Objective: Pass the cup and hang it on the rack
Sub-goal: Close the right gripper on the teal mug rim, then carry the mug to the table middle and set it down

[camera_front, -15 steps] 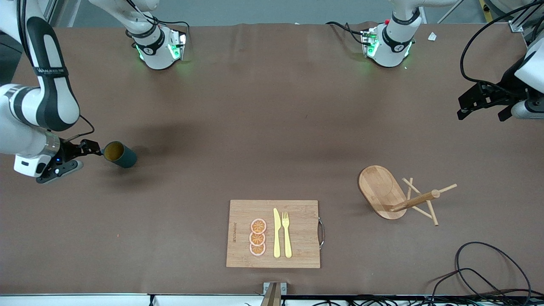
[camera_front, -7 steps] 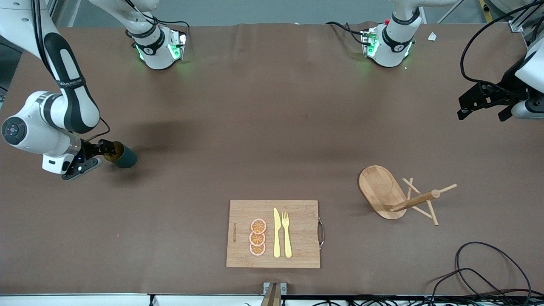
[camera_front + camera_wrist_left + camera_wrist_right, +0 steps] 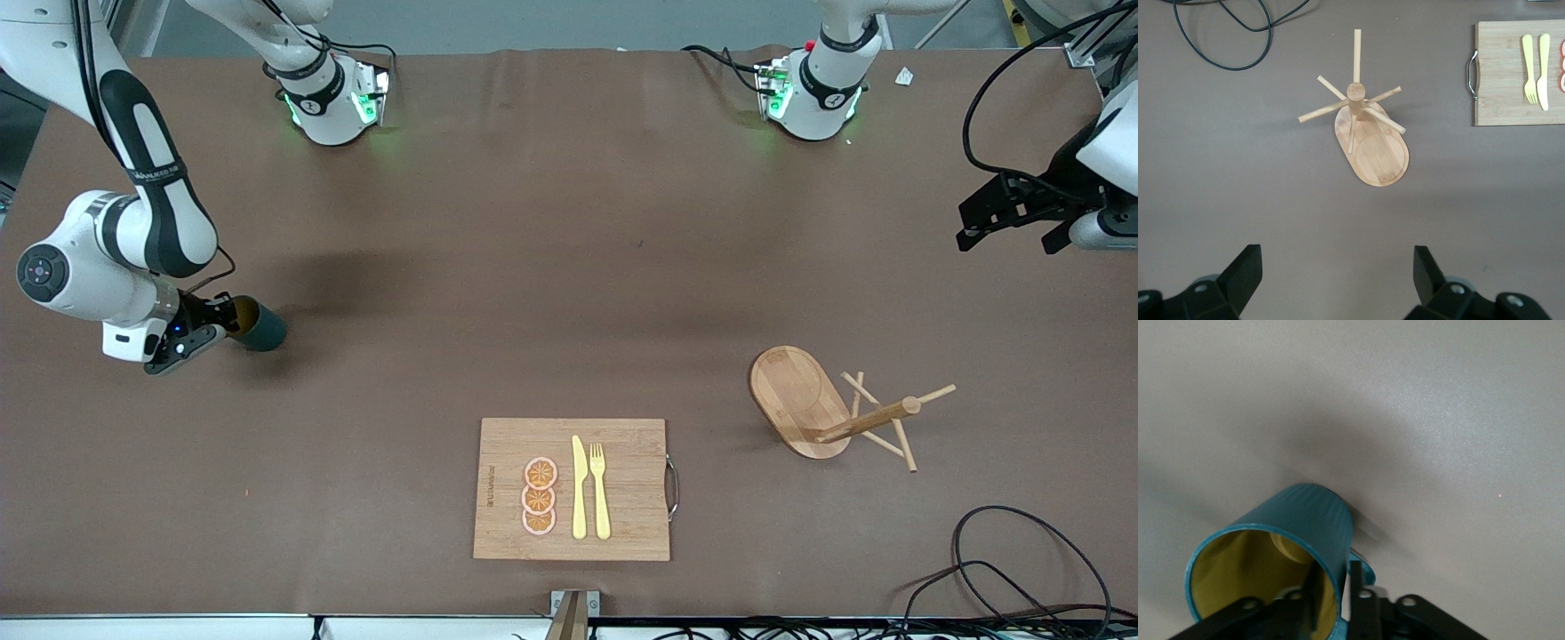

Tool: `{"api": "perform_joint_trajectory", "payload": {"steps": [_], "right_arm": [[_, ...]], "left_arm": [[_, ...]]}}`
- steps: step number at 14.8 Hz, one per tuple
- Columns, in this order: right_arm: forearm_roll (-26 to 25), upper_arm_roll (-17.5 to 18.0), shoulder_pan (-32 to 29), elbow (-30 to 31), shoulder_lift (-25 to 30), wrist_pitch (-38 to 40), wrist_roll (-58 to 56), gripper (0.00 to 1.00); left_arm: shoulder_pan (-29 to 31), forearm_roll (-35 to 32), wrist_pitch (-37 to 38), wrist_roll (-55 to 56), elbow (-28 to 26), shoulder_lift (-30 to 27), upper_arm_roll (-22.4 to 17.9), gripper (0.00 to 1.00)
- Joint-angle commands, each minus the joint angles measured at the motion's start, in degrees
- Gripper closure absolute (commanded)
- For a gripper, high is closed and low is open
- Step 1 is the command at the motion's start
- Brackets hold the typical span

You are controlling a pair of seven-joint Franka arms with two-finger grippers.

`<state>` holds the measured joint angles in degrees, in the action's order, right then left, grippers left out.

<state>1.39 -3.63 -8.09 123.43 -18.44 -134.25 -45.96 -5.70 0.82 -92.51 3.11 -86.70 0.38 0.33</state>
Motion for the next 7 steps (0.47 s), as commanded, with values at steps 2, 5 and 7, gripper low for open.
{"api": "perform_joint_trajectory", "payload": {"steps": [2,5,7], "right_arm": [[1.33,0.2,3.24,-1.51,3.4,7.04,6.45,1.0],[1.33,0.29,11.31,-3.54,7.53,14.44,23.91,1.0],[1.51,0.37,18.6,-4.68,8.77,16.21,36.49,1.0]], "left_arm": [[-0.1,-0.73,0.22,-0.12,1.36,0.67,0.2,0.0],[-0.1,-0.64,0.31,-0.12,1.36,0.67,0.2,0.0],[-0.1,-0.64,0.22,-0.03,1.36,0.58,0.2,0.0]]}}
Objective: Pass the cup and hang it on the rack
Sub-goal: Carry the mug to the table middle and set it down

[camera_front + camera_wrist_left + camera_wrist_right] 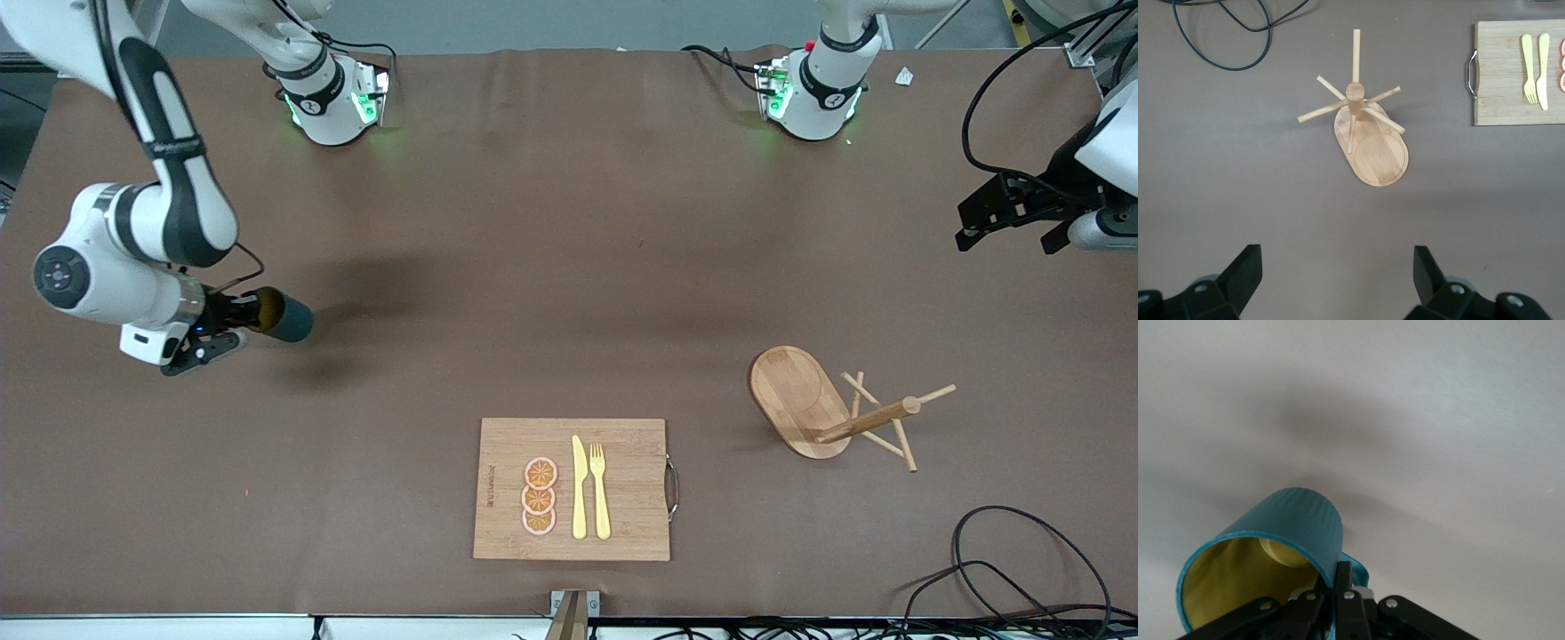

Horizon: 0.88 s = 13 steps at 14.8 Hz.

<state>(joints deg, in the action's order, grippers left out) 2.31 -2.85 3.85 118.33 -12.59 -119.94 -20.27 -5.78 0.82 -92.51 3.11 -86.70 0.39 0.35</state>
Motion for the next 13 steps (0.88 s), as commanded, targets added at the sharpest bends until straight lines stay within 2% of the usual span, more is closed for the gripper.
{"api": "perform_joint_trajectory", "payload": {"steps": [1,5,9,13], "right_arm": [[1.63,-0.4,10.43,-1.24,2.92,3.04,17.65,1.0],[5.42,-0.49,23.36,-7.75,1.69,3.4,39.46,1.0],[5.42,-0.49,33.13,-18.54,-7.6,3.14,60.83,1.0],[5.42,-0.49,38.59,-29.79,-17.27,3.22,73.24,1.0]], "left_arm": [[-0.02,-0.65,0.22,-0.03,1.35,0.67,0.27,0.0],[0.07,-0.65,0.22,-0.38,1.35,0.67,0.18,0.0],[0.07,-0.65,0.22,-0.38,1.35,0.67,0.18,0.0],[-0.02,-0.65,0.31,-0.12,1.35,0.67,0.18,0.0]]}}
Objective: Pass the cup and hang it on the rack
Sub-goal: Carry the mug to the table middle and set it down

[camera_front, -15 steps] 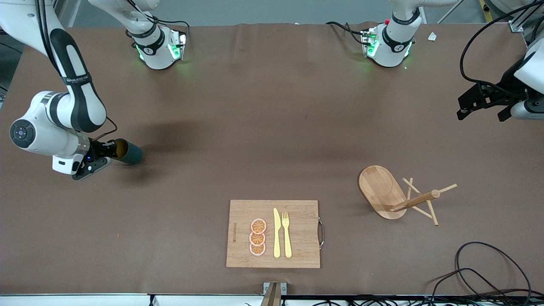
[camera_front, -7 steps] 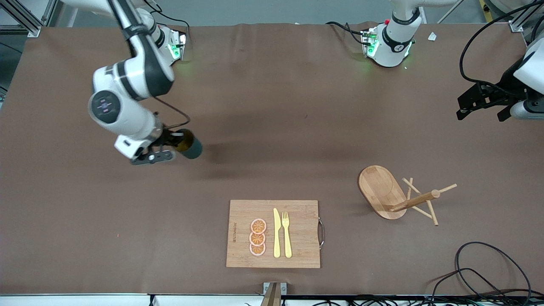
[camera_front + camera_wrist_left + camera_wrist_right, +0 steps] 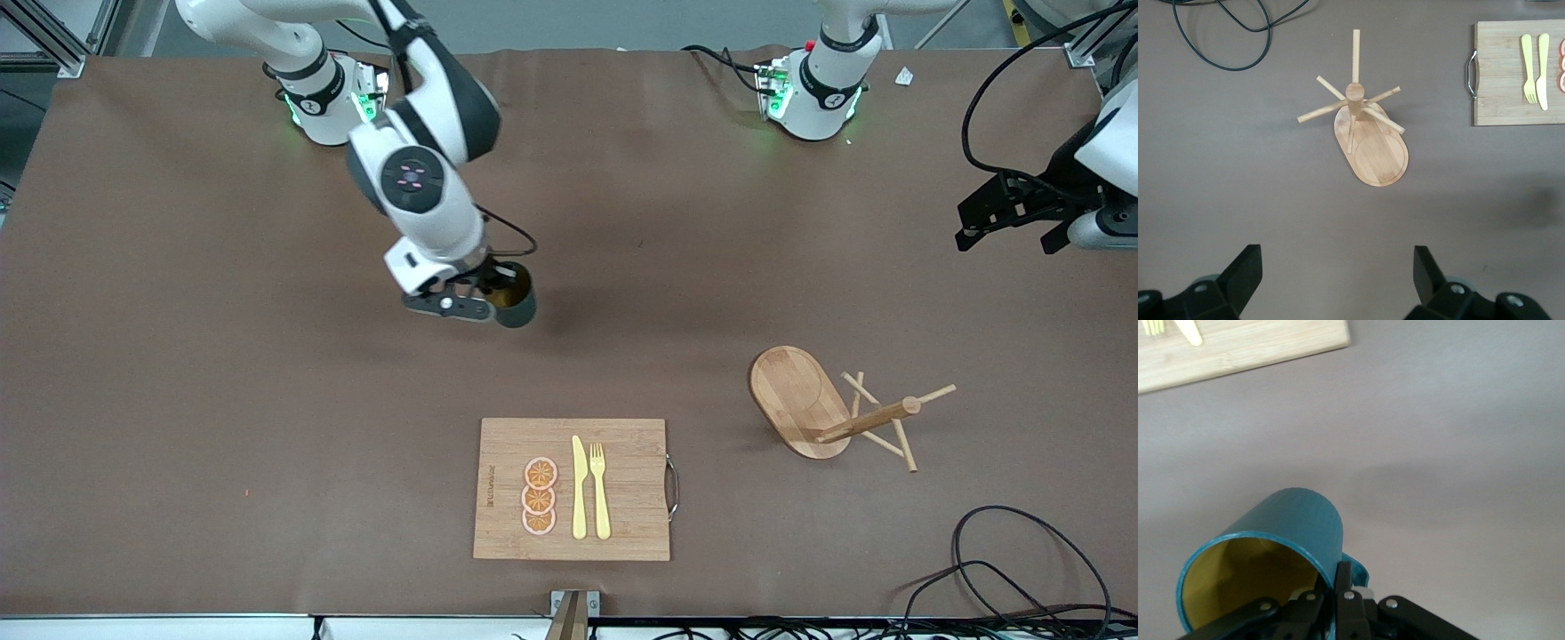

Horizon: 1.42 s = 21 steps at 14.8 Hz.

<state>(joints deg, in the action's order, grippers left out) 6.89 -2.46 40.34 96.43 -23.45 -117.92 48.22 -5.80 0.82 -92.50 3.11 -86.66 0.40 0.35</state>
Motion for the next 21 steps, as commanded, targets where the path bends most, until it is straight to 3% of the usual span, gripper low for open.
{"api": "perform_joint_trajectory", "payload": {"steps": [1,5,10,14,17,18,19,20,21], "right_arm": [[0.84,-0.88,3.07,-9.58,-8.61,1.11,6.35,1.0],[0.75,-0.8,6.23,-11.79,-13.28,-0.11,7.95,1.0],[1.37,-0.71,8.87,-11.79,-17.06,-7.22,7.51,1.0],[1.45,-0.62,8.97,-11.79,-18.38,-8.38,-3.44,1.0],[2.95,-0.62,8.88,-11.79,-18.38,-8.29,-4.62,0.99],[2.95,-0.62,8.88,-11.79,-18.38,-8.29,-4.62,0.92],[3.04,-0.62,8.79,-11.79,-18.38,-8.2,-4.62,0.76],[3.3,-0.62,8.79,-11.79,-18.38,-8.2,-3.93,0.33],[3.39,-0.62,8.96,-11.79,-18.38,-8.12,-3.22,0.04]], "left_arm": [[0.08,-0.64,0.22,-0.12,1.32,0.65,0.17,0.0],[0.17,-0.91,0.22,-0.64,1.32,0.57,0.17,0.0],[0.52,-0.82,0.22,-1.17,1.41,0.57,0.17,0.0],[0.61,-0.73,0.22,-1.62,1.41,0.65,0.17,0.0],[0.61,-0.12,0.31,-1.61,1.32,0.57,0.17,0.0],[0.61,-0.03,0.48,-1.62,1.32,0.57,0.17,0.0],[0.53,-0.03,0.66,-1.62,0.97,0.65,0.17,0.0],[0.26,-0.03,0.75,-1.44,0.79,0.74,0.17,0.0],[0.26,-0.03,0.75,-1.18,0.88,1.18,0.17,0.0]]}}
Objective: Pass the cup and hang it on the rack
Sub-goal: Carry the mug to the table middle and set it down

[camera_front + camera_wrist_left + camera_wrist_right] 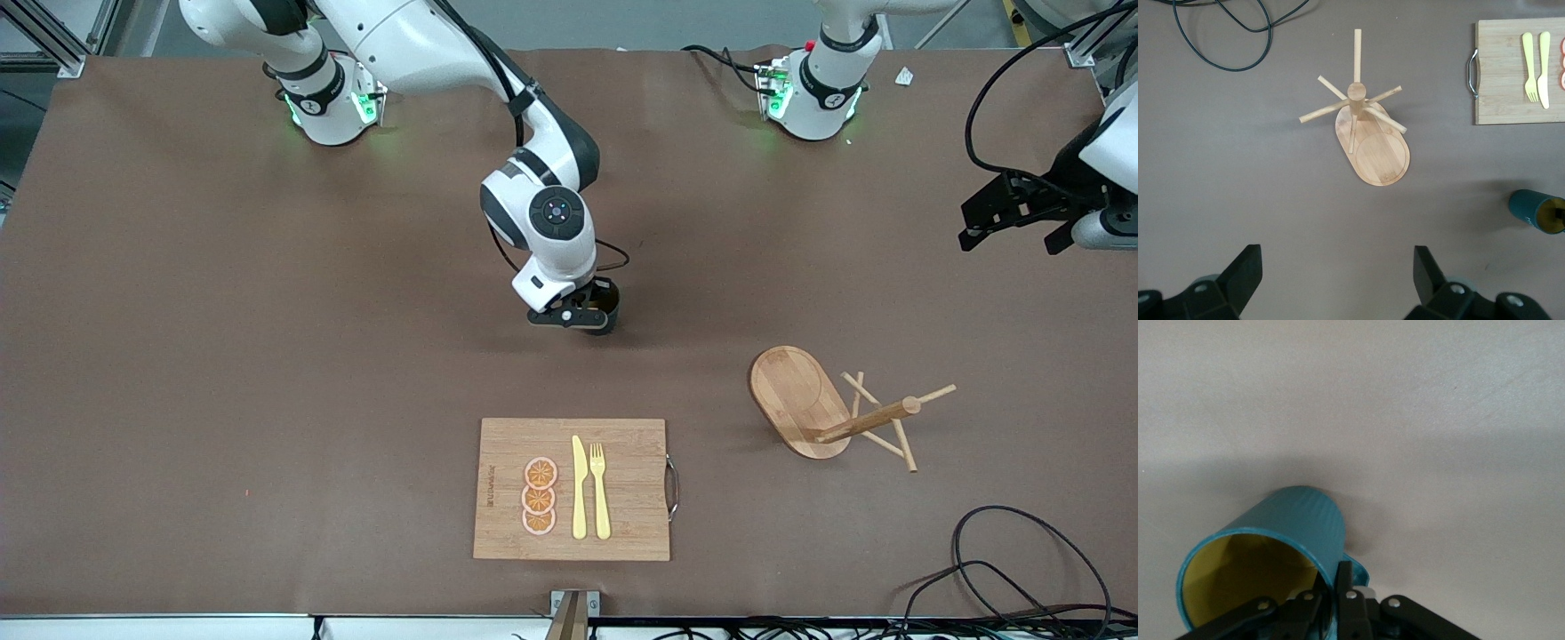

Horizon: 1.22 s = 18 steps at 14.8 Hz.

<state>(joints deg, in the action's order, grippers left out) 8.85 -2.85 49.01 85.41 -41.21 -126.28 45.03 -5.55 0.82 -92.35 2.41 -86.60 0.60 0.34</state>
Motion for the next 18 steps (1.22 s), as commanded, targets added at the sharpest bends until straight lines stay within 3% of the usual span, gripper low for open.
{"api": "perform_joint_trajectory", "payload": {"steps": [1,4,7,9,12,14,16,18], "right_arm": [[1.52,-0.23,0.21,-0.77,-0.54,0.34,1.1,0.0],[1.78,-0.14,-0.14,-2.17,0.6,2.43,4.54,0.0],[3.8,-0.49,-1.28,-7.69,1.57,11.9,4.54,0.0],[3.54,-0.93,-3.73,-8.07,4.89,16.84,5.15,0.0],[0.65,-3.38,-9.0,-7.71,8.33,22.38,3.59,0.0],[-3.13,-3.66,-12.69,-7.62,10.44,26.42,-4.46,0.0],[-3.84,-3.74,-17.43,-7.45,12.55,29.94,-12.03,0.0],[-3.93,-3.74,-23.49,-6.31,15.45,32.32,-22.73,0.0]], "left_arm": [[0.02,-0.03,0.68,-0.74,0.82,1.07,0.19,0.0],[0.28,0.06,1.64,-0.91,0.56,1.16,0.28,0.0],[0.19,2.77,1.91,0.48,0.39,1.07,0.28,0.0],[-0.33,2.78,3.4,6.43,0.3,0.98,0.89,0.0],[-0.42,2.61,4.37,21.02,0.12,1.07,5.36,0.0],[-0.42,2.26,4.55,30.85,0.12,1.16,9.13,0.0],[-0.77,1.73,4.37,40.87,0.21,2.38,13.35,0.0],[-2.26,-3.34,3.85,49.06,0.38,4.14,17.66,0.0]]}}
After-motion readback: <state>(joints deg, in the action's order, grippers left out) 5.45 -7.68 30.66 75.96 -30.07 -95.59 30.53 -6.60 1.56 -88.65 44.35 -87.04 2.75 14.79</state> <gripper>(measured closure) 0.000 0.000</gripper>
